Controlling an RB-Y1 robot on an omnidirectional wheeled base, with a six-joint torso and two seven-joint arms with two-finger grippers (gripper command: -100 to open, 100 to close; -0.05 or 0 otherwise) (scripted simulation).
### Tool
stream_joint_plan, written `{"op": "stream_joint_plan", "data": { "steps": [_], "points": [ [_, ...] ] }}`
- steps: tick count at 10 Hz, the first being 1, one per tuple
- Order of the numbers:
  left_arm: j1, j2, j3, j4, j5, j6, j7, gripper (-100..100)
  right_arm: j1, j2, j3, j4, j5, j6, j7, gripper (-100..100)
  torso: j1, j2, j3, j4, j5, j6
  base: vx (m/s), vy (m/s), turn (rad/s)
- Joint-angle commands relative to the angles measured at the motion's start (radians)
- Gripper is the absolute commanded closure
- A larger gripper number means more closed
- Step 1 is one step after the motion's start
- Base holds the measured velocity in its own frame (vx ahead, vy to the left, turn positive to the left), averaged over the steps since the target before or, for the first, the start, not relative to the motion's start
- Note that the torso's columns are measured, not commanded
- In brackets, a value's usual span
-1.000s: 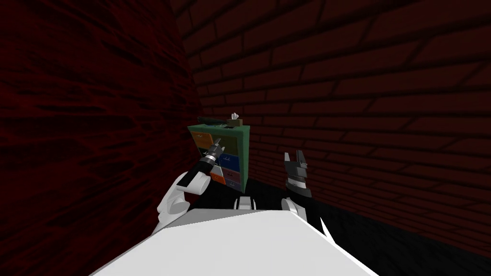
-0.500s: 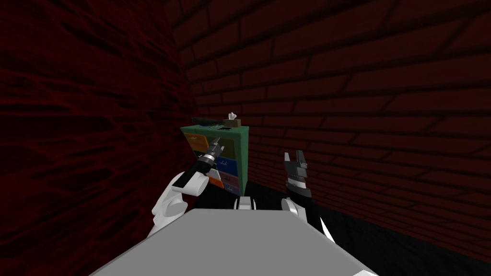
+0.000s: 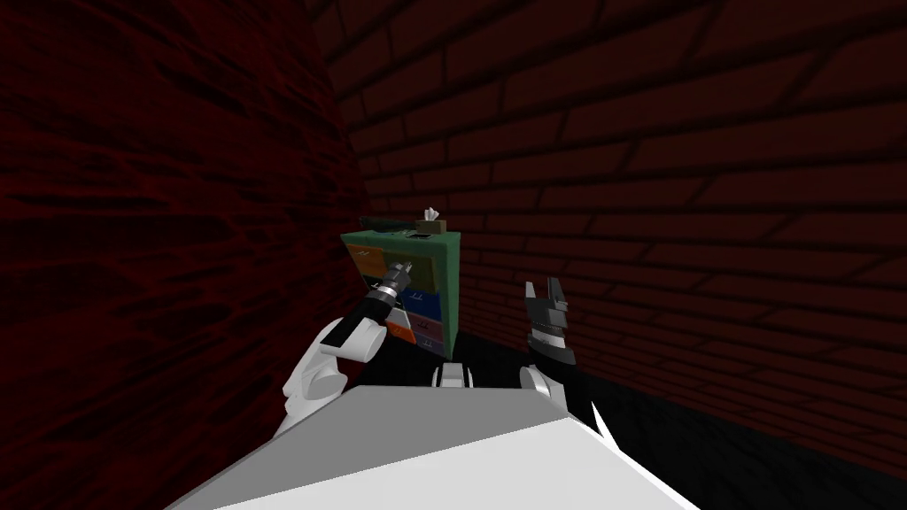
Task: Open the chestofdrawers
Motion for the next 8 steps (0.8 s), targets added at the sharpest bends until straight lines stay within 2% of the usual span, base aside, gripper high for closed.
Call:
{"op": "stream_joint_plan", "data": {
  "steps": [1, 4, 7, 8],
  "points": [
    [0.016, 0.015, -0.001, -0.052, 0.005, 0.032, 0.016, 100, 0.000, 0.000, 0.000, 0.000, 0.000, 0.000, 0.000, 0, 0.000, 0.003, 0.002, 0.002, -0.001, 0.000, -0.138, 0.043, 0.028],
    [0.031, 0.027, -0.008, -0.069, 0.008, 0.042, 0.025, 100, 0.000, 0.000, 0.000, 0.000, 0.000, 0.000, 0.000, 0, -0.002, 0.000, 0.000, 0.002, -0.002, 0.000, -0.106, 0.026, 0.023],
    [0.043, 0.036, -0.012, -0.090, 0.007, 0.038, 0.033, 100, 0.000, 0.000, 0.000, 0.000, 0.000, 0.000, 0.000, 0, -0.001, 0.005, 0.003, 0.003, -0.001, 0.000, -0.186, 0.058, 0.039],
    [-0.011, 0.046, -0.001, -0.025, 0.029, 0.018, 0.019, -100, 0.000, 0.000, 0.000, 0.000, 0.000, 0.000, 0.000, 0, -0.001, 0.004, 0.002, 0.003, -0.001, 0.000, -0.181, 0.021, -0.053]
  ]
}}
